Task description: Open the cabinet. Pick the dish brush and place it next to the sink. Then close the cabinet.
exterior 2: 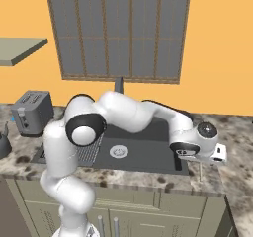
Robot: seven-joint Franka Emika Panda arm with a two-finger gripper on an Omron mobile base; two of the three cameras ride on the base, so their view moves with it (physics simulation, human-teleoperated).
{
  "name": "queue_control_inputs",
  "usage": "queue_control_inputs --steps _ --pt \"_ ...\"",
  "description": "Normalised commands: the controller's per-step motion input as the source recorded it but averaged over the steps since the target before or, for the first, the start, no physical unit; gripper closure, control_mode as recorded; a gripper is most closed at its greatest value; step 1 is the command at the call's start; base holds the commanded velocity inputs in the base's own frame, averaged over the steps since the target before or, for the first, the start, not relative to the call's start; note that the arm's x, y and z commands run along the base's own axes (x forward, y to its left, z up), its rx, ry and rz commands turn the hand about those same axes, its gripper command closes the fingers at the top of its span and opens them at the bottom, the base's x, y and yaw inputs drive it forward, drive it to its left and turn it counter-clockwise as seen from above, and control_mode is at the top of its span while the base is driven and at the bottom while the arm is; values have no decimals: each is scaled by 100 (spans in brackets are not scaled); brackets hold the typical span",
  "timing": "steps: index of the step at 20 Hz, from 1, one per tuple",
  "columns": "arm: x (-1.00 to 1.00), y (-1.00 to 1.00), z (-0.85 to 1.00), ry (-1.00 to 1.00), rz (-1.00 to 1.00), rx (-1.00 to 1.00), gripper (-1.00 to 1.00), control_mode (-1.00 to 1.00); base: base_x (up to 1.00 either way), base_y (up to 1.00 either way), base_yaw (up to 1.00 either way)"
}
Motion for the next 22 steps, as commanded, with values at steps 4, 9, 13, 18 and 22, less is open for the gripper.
queue_control_inputs --steps 4,9,13,18,22 --pt "-38 72 42 -4 0 0 -100 -100 0 0 0" --pt "-20 86 35 0 0 0 -100 -100 0 0 0" --pt "0 93 37 1 0 -4 -100 -100 0 0 0" --pt "-22 94 52 12 0 -4 -100 -100 0 0 0" --pt "-57 84 55 18 0 -1 -100 -100 0 0 0"
